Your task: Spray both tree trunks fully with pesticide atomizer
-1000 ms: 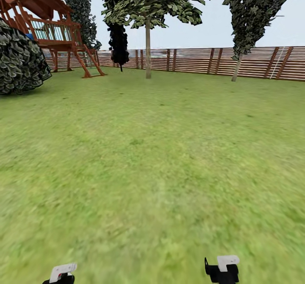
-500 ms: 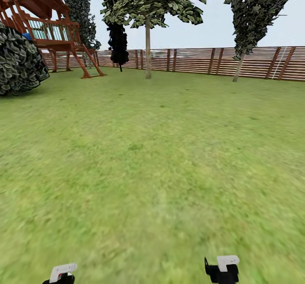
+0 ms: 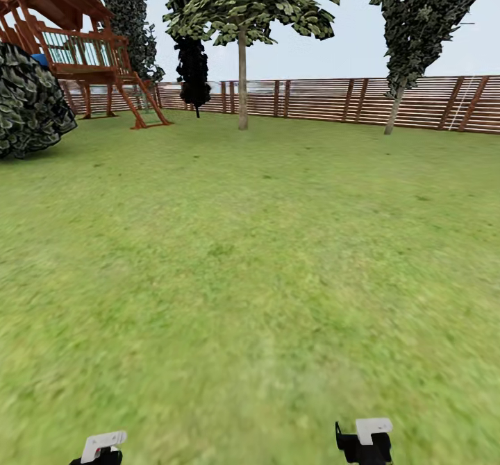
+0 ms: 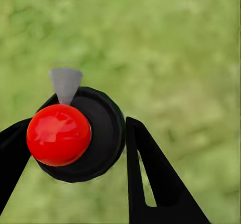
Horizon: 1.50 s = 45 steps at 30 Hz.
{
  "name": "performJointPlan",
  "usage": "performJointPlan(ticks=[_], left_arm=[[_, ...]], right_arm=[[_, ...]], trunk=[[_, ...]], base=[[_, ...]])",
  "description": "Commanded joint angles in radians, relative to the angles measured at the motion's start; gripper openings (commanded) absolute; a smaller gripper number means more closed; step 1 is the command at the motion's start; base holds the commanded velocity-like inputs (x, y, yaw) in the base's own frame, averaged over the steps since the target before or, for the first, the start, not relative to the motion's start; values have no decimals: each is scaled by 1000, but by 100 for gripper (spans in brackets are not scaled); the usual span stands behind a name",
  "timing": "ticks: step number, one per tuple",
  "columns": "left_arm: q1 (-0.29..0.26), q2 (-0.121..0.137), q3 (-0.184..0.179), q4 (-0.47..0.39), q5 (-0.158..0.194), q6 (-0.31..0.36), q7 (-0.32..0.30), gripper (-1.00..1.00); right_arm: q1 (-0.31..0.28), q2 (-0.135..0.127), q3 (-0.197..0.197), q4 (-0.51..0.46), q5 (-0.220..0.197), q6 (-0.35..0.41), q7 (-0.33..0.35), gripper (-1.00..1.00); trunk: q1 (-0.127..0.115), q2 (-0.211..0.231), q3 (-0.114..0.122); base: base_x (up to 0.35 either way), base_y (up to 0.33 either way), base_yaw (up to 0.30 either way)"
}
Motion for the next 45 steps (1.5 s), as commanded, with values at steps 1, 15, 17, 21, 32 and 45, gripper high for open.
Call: performJointPlan(ticks=[1, 15, 17, 21, 32, 45], left_arm=[[0, 0, 7, 1, 9, -1, -10, -100], [-1, 1, 7, 0, 9, -2, -10, -100], [-1, 0, 7, 0, 9, -2, -10, -100], [0, 1, 7, 1, 9, -1, -10, -100], [-1, 1, 7, 1, 9, -1, -10, -100], [-1, 0, 7, 1, 9, -1, -10, -100]], right_arm=[[-1, 0, -5, 2, 11, -3, -6, 100], [-1, 0, -5, 2, 11, -3, -6, 100], [-1, 0, -5, 2, 11, -3, -6, 100], [-1, 0, -5, 2, 11, -3, -6, 100], [-1, 0, -5, 1, 11, -3, -5, 100], [-1, 0, -5, 0, 12, -3, -5, 100]], trunk=[[0, 0, -1], [0, 0, -1], [0, 0, -1], [0, 0, -1], [0, 0, -1], [0, 0, -1]], base=[[340, 0, 0], [340, 0, 0], [340, 0, 0], [340, 0, 0], [340, 0, 0], [340, 0, 0]])
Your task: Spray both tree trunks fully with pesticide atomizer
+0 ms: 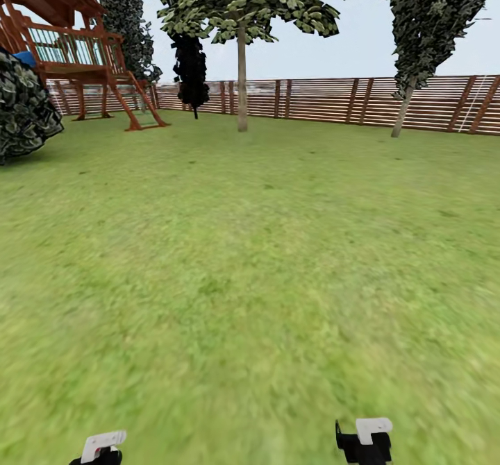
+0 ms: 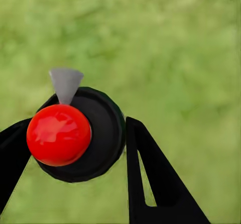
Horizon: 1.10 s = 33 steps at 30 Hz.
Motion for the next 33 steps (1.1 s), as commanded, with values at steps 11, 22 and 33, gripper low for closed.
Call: performJointPlan(ticks=[11, 22, 33], left_arm=[[-1, 1, 7, 1, 9, -1, -10, -100], [-1, 1, 7, 1, 9, 0, -10, -100], [-1, 1, 7, 2, 9, 0, -10, -100]], right_arm=[[-1, 0, -5, 2, 11, -3, -6, 100], [-1, 0, -5, 2, 11, -3, -6, 100], [-1, 0, -5, 2, 11, -3, -6, 100]], trunk=[[0, 0, -1], [0, 0, -1], [0, 0, -1]], base=[[340, 0, 0], [340, 0, 0], [340, 0, 0]])
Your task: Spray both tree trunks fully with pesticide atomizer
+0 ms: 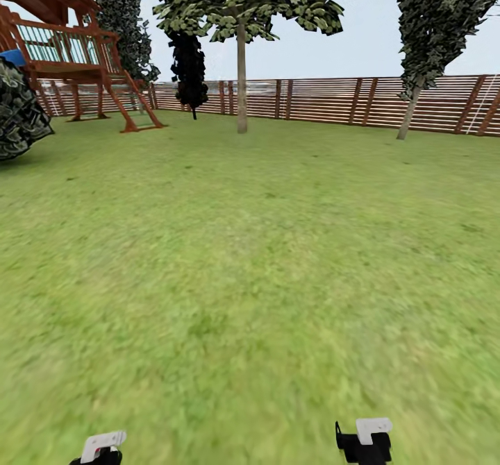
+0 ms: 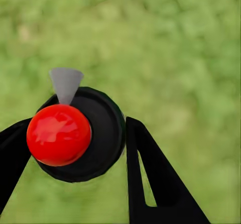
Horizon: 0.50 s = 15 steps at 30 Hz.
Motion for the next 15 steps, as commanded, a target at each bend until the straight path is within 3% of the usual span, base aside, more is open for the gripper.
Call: performJointPlan(ticks=[1, 15], left_arm=[[-1, 0, 7, 1, 9, -1, -10, -100], [-1, 0, 7, 0, 9, -3, -10, -100]], right_arm=[[-1, 0, -5, 2, 11, -3, -6, 100], [-1, 0, -5, 2, 11, -3, -6, 100]], trunk=[[0, 0, -1], [0, 0, -1]], base=[[340, 0, 0], [340, 0, 0]])
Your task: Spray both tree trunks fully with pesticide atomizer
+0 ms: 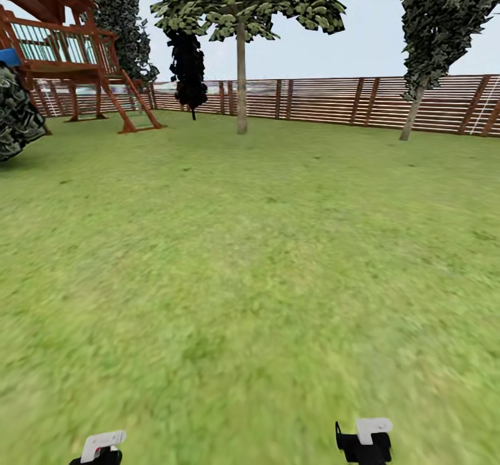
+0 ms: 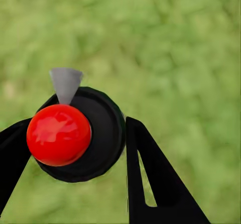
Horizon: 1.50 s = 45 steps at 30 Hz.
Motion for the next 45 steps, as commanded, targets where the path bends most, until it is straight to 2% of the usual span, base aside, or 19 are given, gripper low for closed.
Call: performJointPlan(ticks=[1, 45], left_arm=[[-1, 0, 7, 1, 9, -1, -10, -100], [-1, 2, 9, 1, 10, -1, -10, -100]], right_arm=[[-1, 0, -5, 1, 11, -3, -6, 100], [-1, 0, -5, 2, 9, -3, -6, 100]], trunk=[[0, 0, -1], [0, 0, -1]], base=[[340, 0, 0], [340, 0, 0]])
